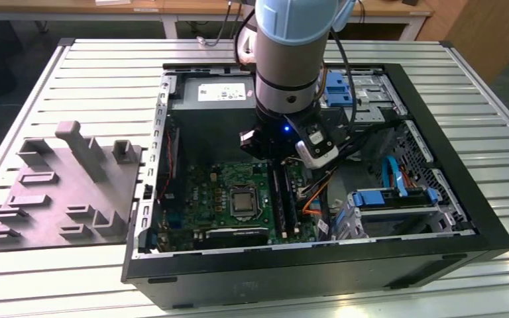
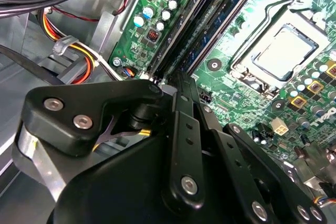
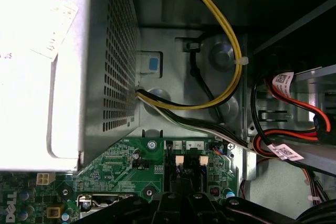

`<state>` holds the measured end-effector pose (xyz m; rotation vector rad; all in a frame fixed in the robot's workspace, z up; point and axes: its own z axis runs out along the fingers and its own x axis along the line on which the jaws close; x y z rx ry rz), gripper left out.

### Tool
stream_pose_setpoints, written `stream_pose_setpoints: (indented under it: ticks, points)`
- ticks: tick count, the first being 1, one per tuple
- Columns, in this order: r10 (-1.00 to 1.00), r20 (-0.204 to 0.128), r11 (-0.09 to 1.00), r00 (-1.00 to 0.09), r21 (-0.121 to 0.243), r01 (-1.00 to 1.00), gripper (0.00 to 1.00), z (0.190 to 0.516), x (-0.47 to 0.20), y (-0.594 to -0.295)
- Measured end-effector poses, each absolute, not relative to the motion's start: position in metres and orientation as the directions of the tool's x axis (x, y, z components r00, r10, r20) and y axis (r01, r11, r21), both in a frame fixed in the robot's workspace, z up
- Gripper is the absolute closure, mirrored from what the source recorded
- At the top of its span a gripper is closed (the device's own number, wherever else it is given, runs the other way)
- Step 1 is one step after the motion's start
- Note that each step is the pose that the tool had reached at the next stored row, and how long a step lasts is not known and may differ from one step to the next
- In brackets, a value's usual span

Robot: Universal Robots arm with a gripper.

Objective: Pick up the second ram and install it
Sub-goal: 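Press down the second ram until it locks into place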

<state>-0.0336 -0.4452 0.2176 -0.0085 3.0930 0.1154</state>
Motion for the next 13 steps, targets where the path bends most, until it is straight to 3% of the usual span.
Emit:
stream_pose_setpoints:
  ticks: [13]
  points:
    - [-0.004,-0.047,0.997,-0.999,0.075,-0.007,0.9,0.228,-0.034,-0.445]
